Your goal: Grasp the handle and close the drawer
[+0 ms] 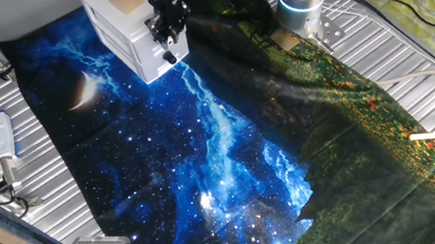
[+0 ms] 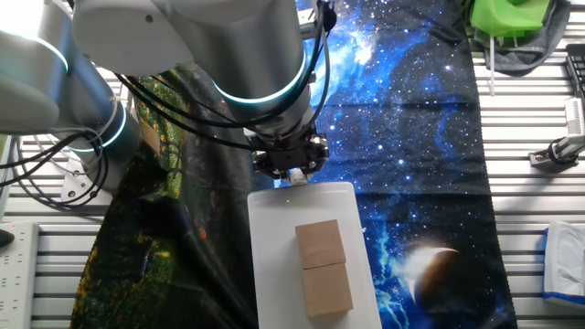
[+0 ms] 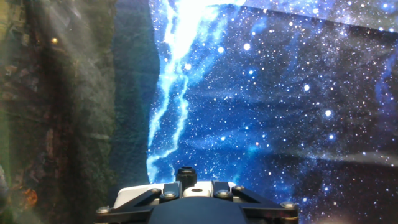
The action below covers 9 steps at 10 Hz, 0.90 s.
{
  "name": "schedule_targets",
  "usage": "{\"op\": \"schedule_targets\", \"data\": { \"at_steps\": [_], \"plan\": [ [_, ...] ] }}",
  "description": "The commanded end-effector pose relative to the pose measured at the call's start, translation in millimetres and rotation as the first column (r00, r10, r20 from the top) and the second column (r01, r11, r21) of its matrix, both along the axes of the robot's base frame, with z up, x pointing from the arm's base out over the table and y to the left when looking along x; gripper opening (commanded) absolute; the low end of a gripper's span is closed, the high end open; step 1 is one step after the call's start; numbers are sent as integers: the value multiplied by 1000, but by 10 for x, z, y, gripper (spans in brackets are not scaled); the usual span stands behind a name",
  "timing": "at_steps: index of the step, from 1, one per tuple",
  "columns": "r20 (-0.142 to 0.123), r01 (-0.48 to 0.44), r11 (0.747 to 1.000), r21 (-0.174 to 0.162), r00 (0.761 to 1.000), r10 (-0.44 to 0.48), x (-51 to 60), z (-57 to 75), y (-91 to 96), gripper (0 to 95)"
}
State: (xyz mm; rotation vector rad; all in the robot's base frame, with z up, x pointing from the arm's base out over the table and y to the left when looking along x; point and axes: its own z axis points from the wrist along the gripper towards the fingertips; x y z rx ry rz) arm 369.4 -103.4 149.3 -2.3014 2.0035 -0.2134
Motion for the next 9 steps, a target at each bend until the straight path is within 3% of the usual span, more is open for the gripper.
{"op": "schedule_targets", "data": {
  "at_steps": [1,9],
  "plan": [
    [-1,0,1000,2,1000,0,8,-18,-6,0],
    [6,1,1000,1,1000,-1,2,3,-7,0]
  ]
}}
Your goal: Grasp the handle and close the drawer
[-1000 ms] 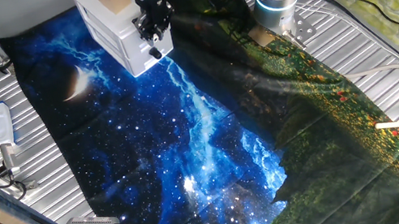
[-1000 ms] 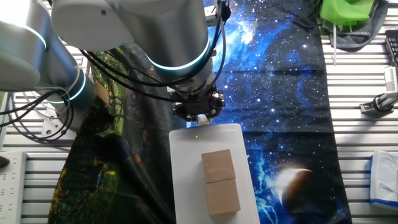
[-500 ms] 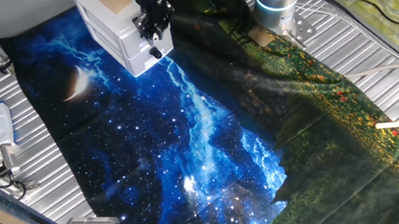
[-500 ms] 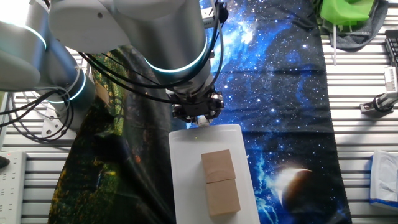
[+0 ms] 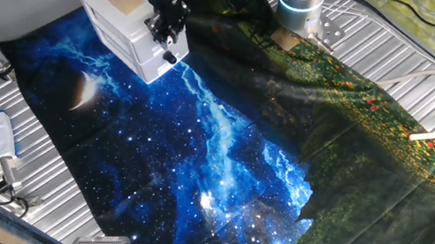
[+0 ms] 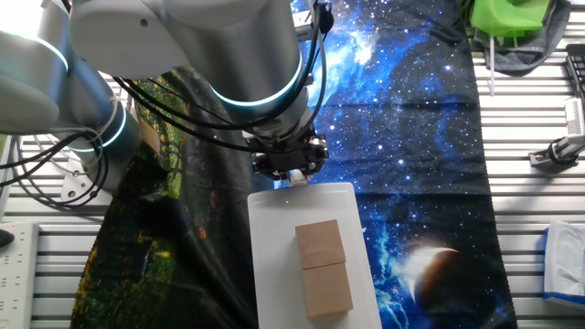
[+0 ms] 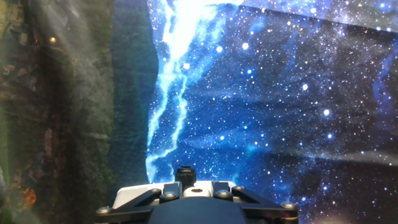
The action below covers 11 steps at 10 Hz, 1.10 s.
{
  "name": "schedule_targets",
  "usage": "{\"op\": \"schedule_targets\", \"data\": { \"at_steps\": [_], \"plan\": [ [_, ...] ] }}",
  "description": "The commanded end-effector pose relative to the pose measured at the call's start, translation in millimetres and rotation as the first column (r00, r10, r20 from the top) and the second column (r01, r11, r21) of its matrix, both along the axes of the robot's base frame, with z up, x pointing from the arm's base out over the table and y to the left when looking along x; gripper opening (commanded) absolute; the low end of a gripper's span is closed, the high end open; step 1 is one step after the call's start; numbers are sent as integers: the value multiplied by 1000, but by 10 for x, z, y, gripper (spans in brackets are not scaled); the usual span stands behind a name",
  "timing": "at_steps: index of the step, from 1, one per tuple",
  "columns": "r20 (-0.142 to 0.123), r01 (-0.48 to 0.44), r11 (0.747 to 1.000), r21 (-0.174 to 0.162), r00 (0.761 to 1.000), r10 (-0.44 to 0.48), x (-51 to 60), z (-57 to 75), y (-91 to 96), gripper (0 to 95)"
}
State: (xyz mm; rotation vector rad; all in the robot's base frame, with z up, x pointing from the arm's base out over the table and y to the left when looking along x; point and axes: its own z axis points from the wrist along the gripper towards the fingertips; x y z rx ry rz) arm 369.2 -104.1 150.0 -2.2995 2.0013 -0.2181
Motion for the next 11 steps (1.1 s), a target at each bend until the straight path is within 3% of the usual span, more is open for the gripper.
{"op": "schedule_targets", "data": {
  "at_steps": [1,2,5,11],
  "plan": [
    [3,-3,1000,4,1000,3,5,-4,1,0],
    [2,-24,1000,4,1000,24,9,-2,2,0],
    [-1,-22,1000,3,1000,22,31,4,9,570],
    [-4,6,1000,0,1000,-6,40,-2,17,570]
  ]
}}
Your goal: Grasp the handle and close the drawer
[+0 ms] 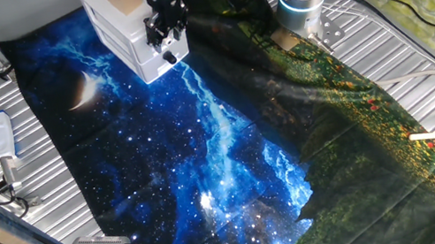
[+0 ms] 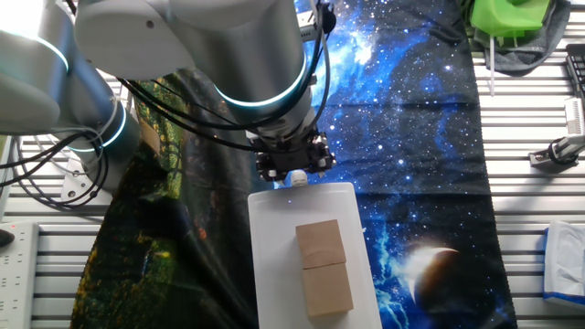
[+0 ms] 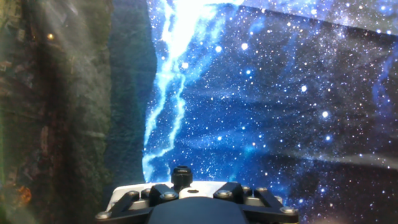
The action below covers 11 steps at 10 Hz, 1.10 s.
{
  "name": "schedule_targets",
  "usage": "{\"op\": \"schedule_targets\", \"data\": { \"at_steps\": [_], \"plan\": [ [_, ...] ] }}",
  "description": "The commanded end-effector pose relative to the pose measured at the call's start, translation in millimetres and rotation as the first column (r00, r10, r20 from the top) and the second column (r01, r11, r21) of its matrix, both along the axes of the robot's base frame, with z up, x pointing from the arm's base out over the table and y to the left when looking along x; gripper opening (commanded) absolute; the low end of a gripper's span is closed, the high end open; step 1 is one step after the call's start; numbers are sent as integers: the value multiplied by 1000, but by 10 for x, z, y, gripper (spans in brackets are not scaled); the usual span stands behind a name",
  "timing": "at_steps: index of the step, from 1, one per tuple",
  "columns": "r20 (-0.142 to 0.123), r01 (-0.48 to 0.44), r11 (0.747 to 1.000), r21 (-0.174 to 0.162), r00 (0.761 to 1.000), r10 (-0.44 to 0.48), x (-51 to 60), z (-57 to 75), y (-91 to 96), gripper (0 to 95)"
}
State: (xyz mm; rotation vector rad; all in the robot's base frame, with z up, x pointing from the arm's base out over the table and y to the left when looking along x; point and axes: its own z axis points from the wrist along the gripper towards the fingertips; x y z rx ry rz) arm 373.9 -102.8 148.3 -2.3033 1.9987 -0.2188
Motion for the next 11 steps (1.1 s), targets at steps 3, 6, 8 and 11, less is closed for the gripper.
{"op": "schedule_targets", "data": {
  "at_steps": [3,6,8,11],
  "plan": [
    [-8,24,1000,3,1000,-24,4,16,25,570],
    [-17,36,999,-7,999,-36,15,63,82,570],
    [-18,43,999,-20,999,-44,31,80,128,570],
    [-21,85,996,-13,996,-85,51,67,161,0]
  ]
}}
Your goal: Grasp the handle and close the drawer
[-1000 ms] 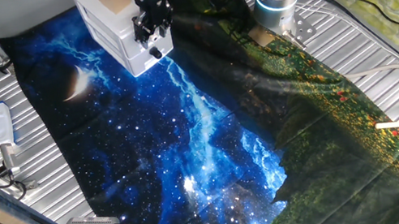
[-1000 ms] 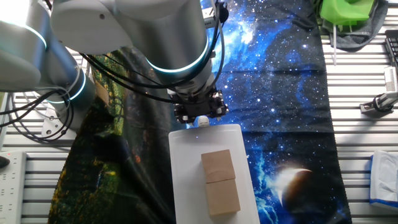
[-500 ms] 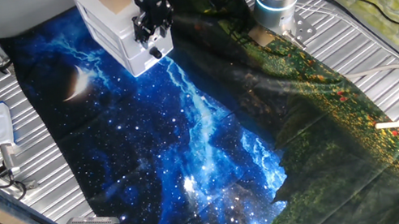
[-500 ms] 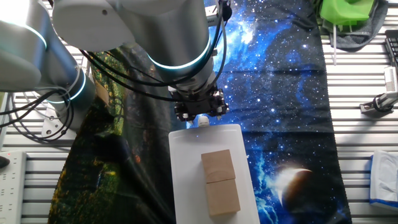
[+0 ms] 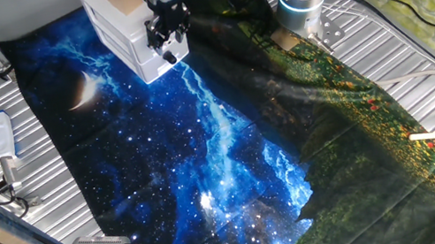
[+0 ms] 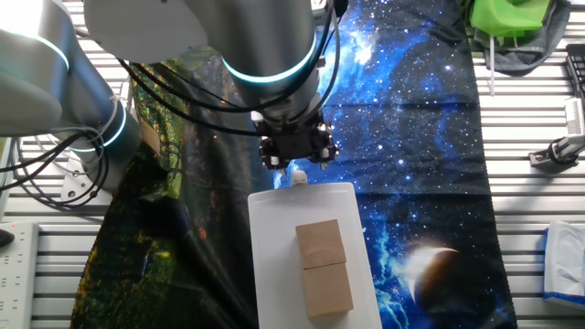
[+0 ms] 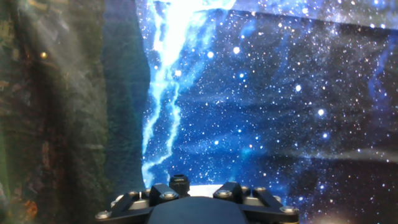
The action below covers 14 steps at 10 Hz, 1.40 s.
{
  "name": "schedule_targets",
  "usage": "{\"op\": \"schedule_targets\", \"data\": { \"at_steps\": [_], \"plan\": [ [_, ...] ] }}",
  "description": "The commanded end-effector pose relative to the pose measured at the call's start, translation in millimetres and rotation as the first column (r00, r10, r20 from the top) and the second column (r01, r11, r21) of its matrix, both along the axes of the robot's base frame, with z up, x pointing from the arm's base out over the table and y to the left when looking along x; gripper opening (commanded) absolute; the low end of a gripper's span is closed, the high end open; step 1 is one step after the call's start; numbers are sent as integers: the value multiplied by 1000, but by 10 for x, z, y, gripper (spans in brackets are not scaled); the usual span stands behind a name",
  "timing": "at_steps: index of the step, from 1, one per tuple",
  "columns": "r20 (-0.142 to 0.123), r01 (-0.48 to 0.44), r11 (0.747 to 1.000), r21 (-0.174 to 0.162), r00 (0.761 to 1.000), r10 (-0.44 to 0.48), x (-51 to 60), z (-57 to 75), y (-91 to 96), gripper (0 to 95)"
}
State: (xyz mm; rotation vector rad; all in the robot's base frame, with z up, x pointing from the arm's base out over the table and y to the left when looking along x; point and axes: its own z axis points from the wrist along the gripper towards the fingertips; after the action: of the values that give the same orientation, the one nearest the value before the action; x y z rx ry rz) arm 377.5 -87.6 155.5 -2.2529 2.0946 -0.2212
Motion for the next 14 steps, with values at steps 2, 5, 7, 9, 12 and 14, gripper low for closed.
{"op": "schedule_targets", "data": {
  "at_steps": [2,5,7,9,12,14],
  "plan": [
    [-34,51,999,4,998,-51,27,1,65,0],
    [-38,62,998,-23,997,-63,43,64,177,0],
    [-36,70,997,-27,997,-71,43,65,181,0],
    [-35,80,996,-27,996,-81,42,64,182,0],
    [-32,97,995,-29,995,-98,36,73,184,0],
    [-28,101,995,-27,994,-102,36,75,186,0]
  ]
}}
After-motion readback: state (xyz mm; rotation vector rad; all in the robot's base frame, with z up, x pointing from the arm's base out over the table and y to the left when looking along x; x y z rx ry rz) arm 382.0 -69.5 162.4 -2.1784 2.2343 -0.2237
